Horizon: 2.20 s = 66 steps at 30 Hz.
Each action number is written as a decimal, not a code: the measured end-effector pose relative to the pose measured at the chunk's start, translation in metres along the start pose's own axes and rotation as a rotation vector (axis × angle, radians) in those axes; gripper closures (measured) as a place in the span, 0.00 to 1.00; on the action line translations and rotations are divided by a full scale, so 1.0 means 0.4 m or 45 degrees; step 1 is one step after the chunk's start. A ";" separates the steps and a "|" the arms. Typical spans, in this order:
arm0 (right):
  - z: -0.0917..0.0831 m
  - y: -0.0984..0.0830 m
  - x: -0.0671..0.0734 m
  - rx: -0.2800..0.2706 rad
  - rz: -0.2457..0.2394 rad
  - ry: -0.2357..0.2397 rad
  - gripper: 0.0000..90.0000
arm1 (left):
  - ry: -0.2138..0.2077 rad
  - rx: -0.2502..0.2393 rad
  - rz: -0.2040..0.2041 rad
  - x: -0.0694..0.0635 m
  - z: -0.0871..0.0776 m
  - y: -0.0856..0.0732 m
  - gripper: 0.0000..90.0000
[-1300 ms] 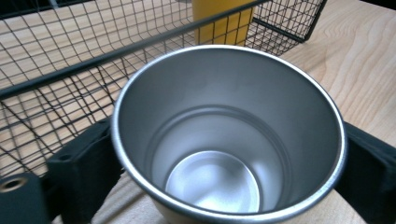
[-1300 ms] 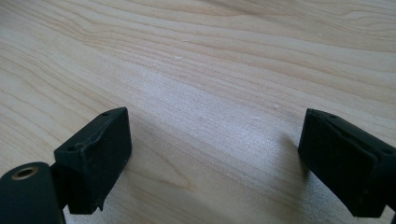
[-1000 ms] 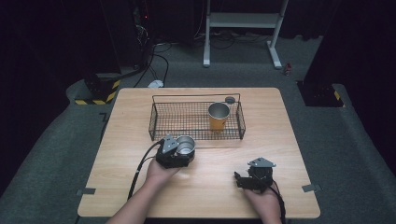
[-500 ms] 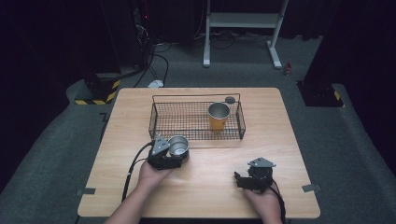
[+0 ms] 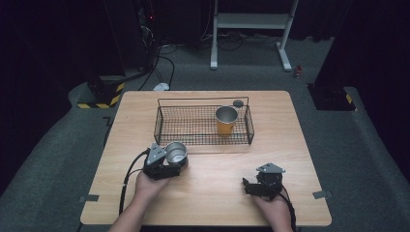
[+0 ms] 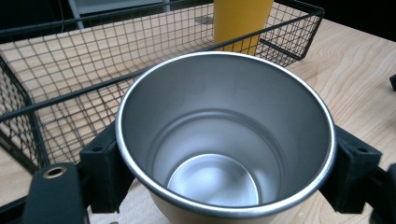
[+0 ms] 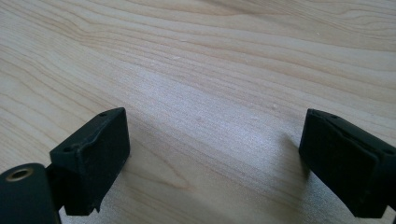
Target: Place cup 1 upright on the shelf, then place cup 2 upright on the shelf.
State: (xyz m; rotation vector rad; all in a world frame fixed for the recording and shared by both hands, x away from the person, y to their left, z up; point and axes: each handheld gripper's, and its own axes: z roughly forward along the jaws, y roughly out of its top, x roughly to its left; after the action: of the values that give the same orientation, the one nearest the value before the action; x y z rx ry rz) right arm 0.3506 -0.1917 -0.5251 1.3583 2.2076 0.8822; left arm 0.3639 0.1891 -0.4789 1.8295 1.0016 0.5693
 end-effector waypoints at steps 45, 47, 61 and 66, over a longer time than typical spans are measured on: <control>0.000 0.000 -0.019 0.001 -0.039 0.031 0.09 | 0.108 -0.105 -0.061 0.028 -0.010 0.189 0.21; 0.000 0.000 -0.019 0.001 -0.039 0.031 0.09 | 0.113 -0.108 -0.072 0.034 -0.007 0.190 0.21; 0.000 0.000 -0.019 0.001 -0.040 0.031 0.09 | 0.146 -0.085 -0.076 0.062 0.032 0.219 0.21; 0.000 0.000 -0.019 0.001 -0.039 0.031 0.09 | 0.163 -0.067 -0.072 0.069 0.053 0.231 0.21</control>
State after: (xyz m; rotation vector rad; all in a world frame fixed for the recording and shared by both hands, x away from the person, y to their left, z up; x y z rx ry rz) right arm 0.3541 -0.1986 -0.5250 1.3169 2.2410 0.8910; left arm 0.4313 0.1805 -0.4070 1.7304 1.1099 0.6793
